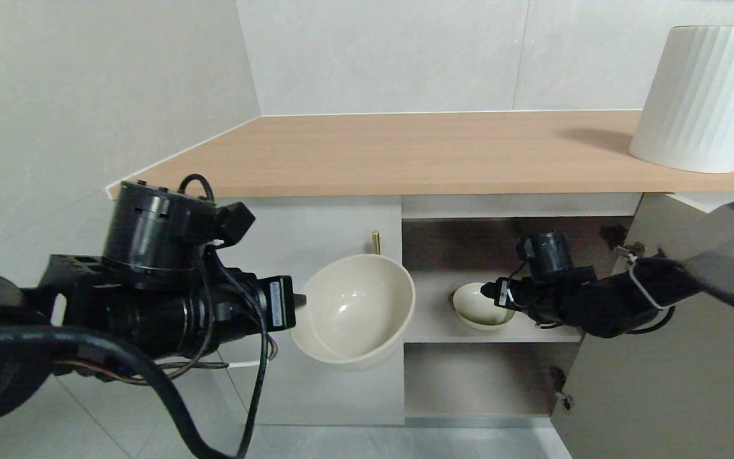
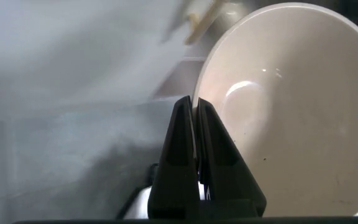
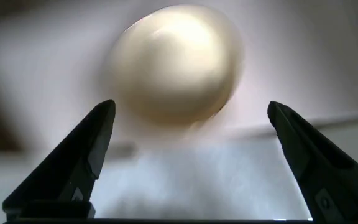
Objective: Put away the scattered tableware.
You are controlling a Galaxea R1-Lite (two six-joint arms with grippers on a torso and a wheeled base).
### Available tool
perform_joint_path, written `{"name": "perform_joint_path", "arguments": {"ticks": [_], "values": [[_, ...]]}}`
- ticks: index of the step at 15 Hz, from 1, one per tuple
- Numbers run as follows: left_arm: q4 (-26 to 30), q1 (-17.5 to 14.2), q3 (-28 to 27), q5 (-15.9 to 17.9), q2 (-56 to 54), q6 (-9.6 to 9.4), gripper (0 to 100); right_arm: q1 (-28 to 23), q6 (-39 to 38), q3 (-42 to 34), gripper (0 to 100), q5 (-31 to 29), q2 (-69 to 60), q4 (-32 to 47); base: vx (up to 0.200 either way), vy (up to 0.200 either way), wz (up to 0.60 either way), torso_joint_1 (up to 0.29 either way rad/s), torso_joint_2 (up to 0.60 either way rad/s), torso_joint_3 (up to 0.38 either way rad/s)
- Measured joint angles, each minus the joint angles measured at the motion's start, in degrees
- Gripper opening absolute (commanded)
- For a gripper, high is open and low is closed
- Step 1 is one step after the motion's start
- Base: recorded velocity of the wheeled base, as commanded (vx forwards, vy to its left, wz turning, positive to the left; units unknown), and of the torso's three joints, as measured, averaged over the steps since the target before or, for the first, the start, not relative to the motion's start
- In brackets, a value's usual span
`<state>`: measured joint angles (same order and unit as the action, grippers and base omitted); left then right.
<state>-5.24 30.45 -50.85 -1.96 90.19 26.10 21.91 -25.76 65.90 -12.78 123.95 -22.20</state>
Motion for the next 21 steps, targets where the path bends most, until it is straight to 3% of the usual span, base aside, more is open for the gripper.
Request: {"name": "perform_joint_path", "arguments": {"ticks": [2,5,6,8,14,20,21], "values": [[0.2,2.8,0.3,-2.7,2.5,-2.21,0,3.6,1.0,-2.8,100,4.3,-9.5,9.0,0.0,0.0,0.0,0.0,0.0,0.0],[0.2,6.0,1.8,-12.9,7.8,-6.23,0,11.1,1.7,-4.5,100,12.0,-22.4,23.2,0.0,0.0,0.0,0.0,0.0,0.0],[0.1,7.1,2.3,-14.6,9.4,-6.84,0,13.3,1.8,-4.6,100,13.6,-25.1,26.3,0.0,0.0,0.0,0.0,0.0,0.0],[0.0,9.0,3.1,-15.2,11.5,-7.06,0,16.1,2.3,-4.7,100,14.2,-27.3,28.2,0.0,0.0,0.0,0.0,0.0,0.0],[-1.5,10.6,3.3,-15.3,12.3,-6.6,0,21.8,2.8,-4.9,100,12.6,-21.4,28.2,0.0,0.0,0.0,0.0,0.0,0.0],[-2.0,12.4,3.7,-15.3,10.4,-6.6,0,22.8,2.1,-3.5,100,11.0,-16.1,27.8,0.0,0.0,0.0,0.0,0.0,0.0],[-2.0,12.5,3.8,-15.3,10.1,-6.6,0,22.8,2.1,-3.4,0,11.0,-15.8,27.7,0.0,0.0,0.0,0.0,0.0,0.0]]}}
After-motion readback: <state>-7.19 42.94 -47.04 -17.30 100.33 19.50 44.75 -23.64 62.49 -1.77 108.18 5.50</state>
